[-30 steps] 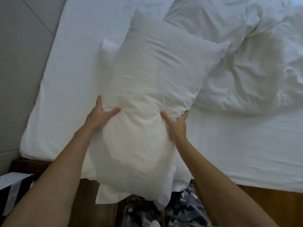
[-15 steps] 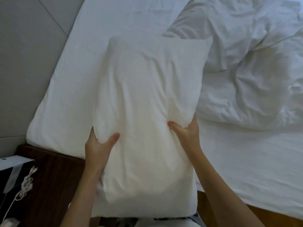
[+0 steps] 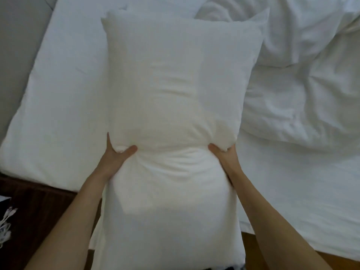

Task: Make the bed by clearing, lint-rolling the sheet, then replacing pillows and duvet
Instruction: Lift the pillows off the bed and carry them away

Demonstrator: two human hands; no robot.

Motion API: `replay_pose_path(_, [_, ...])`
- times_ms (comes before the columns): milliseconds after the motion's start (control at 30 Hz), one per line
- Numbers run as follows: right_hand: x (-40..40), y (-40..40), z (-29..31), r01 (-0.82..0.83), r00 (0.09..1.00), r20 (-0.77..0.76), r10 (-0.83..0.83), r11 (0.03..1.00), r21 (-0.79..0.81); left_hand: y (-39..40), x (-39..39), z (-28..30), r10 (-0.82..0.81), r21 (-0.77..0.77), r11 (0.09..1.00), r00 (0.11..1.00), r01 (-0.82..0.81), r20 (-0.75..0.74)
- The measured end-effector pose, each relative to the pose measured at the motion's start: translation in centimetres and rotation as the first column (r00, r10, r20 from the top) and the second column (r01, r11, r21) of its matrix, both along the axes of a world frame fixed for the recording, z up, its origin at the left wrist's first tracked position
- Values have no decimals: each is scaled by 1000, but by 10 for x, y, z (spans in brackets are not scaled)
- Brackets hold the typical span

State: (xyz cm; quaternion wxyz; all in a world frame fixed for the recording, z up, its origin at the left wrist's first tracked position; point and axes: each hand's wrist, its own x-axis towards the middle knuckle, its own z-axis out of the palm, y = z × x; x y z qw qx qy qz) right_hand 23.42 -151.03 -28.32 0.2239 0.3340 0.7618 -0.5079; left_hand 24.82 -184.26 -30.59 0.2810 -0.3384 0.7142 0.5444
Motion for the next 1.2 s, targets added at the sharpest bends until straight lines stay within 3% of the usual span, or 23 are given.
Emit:
replay_pose_path(200, [-15, -10, -41, 12, 988, 155, -21, 998, 60, 0, -14, -34, -25, -32, 999, 1000, 25, 12])
replay_pose_path(333, [-15, -16, -29, 74, 993, 92, -78, 996, 43, 11, -11, -18, 39, -72, 996, 994, -47, -107])
replay_pose_path(600, [19, -21, 89, 224, 947, -256, -195, 971, 88, 39, 27, 106, 160, -94, 975, 933, -200, -323])
replay_pose_path(867, [89, 9, 236, 271, 863, -449, -233, 962, 22, 62, 75, 237, 22, -77, 995, 886, -66, -464])
replay_pose_path(1200, [239, 125, 301, 480, 703, -557, -442, 873, -88, 179, 153, 318, -179, -67, 983, 796, 172, -578])
